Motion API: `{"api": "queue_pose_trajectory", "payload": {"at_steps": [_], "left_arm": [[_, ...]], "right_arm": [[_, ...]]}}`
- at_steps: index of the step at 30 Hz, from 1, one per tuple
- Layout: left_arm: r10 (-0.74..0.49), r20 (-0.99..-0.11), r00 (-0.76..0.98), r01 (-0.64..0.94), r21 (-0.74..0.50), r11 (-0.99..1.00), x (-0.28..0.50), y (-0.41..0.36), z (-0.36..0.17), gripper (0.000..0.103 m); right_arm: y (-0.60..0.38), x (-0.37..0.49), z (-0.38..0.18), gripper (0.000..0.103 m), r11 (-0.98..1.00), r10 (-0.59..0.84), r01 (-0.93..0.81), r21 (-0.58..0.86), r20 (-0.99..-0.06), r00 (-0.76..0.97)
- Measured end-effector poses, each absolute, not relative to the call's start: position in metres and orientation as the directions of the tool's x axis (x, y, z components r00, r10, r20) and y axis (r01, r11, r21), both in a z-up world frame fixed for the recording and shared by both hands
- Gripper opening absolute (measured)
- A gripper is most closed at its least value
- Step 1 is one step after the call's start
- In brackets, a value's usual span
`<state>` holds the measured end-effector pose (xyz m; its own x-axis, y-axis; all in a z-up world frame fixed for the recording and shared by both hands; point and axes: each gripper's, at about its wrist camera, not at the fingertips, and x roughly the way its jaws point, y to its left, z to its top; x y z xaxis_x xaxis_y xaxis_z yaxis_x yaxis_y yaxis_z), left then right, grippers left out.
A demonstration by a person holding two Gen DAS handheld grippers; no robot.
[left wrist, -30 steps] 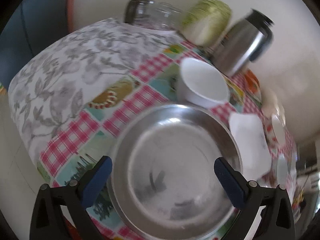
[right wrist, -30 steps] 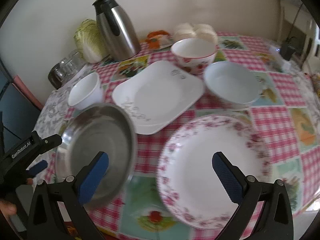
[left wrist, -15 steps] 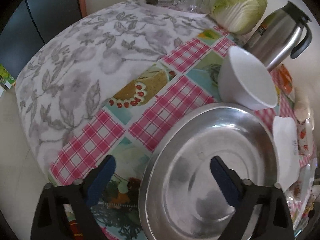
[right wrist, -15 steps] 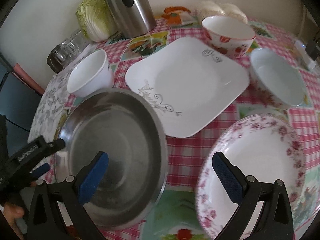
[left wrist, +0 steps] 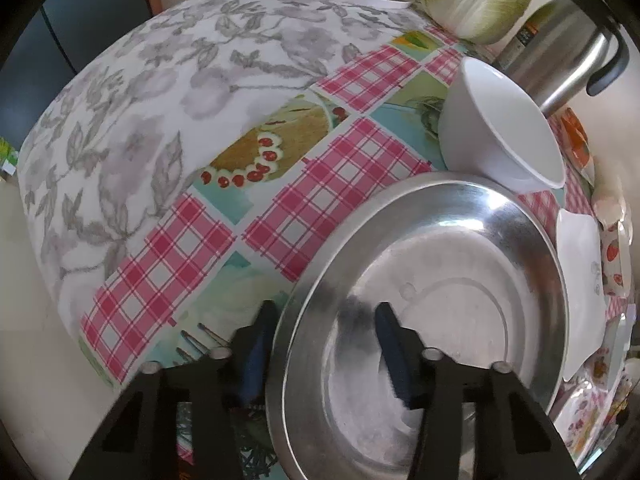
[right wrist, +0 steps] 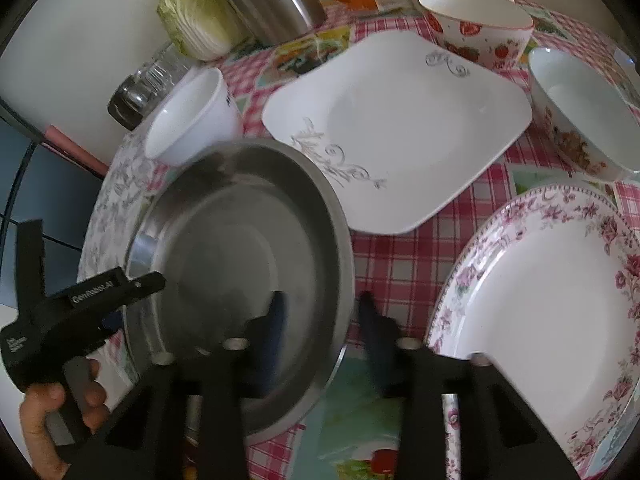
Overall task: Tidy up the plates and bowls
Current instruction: 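Grasp the rim of the large steel basin with the left tool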
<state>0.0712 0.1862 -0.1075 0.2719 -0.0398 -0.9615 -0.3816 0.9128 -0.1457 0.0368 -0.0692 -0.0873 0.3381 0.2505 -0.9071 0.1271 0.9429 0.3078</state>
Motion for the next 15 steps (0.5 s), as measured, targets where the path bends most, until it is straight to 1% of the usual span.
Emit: {"api": "queue_pose_trajectory", "payload": {"at_steps": [1, 4, 6, 11, 15], "left_arm": [[-0.027, -0.963, 0.27, -0.383, -0.133, 0.914, 0.071, 0.186, -0.108, 0.045], [0.002, -0.963, 0.27, -0.402, -0.111, 0.909, 0.072, 0.183, -0.109, 0.033], [-0.018, -0.96, 0.28, -0.41, -0.137, 0.902, 0.07, 0.184, -0.108, 0.031], [-0.051, -0.948, 0.315, -0.412, -0.185, 0.892, 0.063, 0.196, -0.094, 0.026], [-0.068, -0.929, 0.364, -0.402, -0.222, 0.888, 0.054, 0.196, -0.076, 0.024]], "right_arm": [[-0.07, 0.037, -0.088, 0.021, 0.944, 0.25, 0.122, 0.306, -0.908, 0.335], [-0.069, 0.037, -0.086, 0.015, 0.952, 0.234, 0.112, 0.285, -0.912, 0.337], [-0.071, 0.037, -0.084, 0.013, 0.953, 0.232, 0.11, 0.283, -0.912, 0.339], [-0.075, 0.03, -0.069, 0.013, 0.954, 0.235, 0.083, 0.287, -0.892, 0.386], [-0.08, 0.025, -0.056, 0.014, 0.945, 0.261, 0.073, 0.32, -0.868, 0.421]]}}
